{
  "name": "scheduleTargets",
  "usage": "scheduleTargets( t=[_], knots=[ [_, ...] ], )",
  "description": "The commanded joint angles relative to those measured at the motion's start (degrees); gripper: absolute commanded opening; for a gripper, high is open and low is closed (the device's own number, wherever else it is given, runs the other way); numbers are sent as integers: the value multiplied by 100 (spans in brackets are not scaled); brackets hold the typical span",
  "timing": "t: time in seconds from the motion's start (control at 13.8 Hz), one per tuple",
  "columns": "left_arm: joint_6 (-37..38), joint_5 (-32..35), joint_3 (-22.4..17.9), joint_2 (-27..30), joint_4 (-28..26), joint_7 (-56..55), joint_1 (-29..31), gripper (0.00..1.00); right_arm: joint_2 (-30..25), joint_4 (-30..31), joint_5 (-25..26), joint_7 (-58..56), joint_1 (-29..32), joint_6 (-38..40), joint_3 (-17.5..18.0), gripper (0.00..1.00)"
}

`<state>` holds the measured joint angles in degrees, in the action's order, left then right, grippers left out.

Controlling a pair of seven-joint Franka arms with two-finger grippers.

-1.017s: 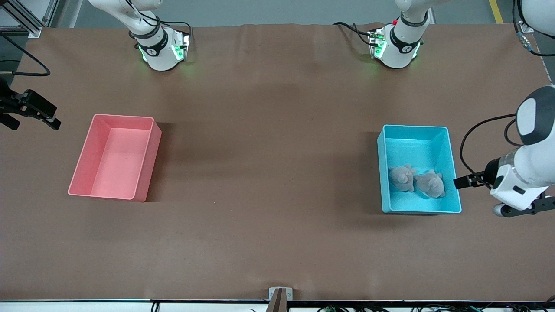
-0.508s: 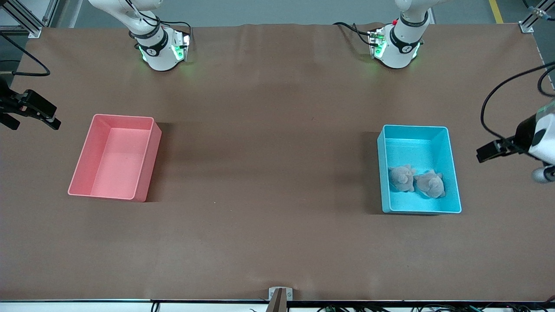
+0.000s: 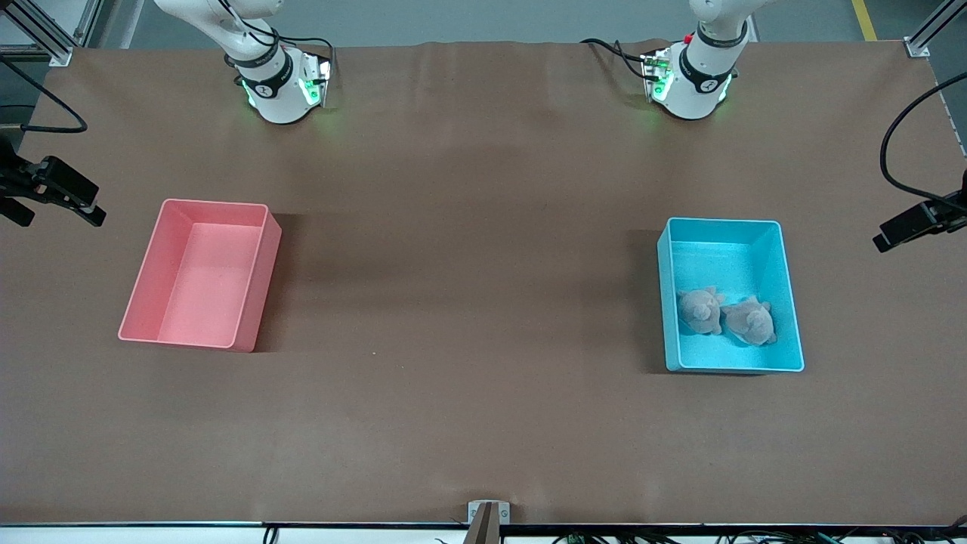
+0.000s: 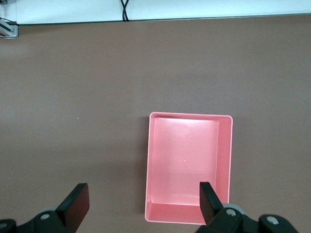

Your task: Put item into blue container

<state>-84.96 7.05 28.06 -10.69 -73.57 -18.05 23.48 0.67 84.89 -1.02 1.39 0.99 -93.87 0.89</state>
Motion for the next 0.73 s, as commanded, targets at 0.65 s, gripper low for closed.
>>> scheduleTargets(
  t=[0.65],
  knots=[
    [-46, -872, -2612, 1559, -2045, 961, -2188, 100, 30, -77, 14, 81, 68, 53, 78, 100]
  ],
)
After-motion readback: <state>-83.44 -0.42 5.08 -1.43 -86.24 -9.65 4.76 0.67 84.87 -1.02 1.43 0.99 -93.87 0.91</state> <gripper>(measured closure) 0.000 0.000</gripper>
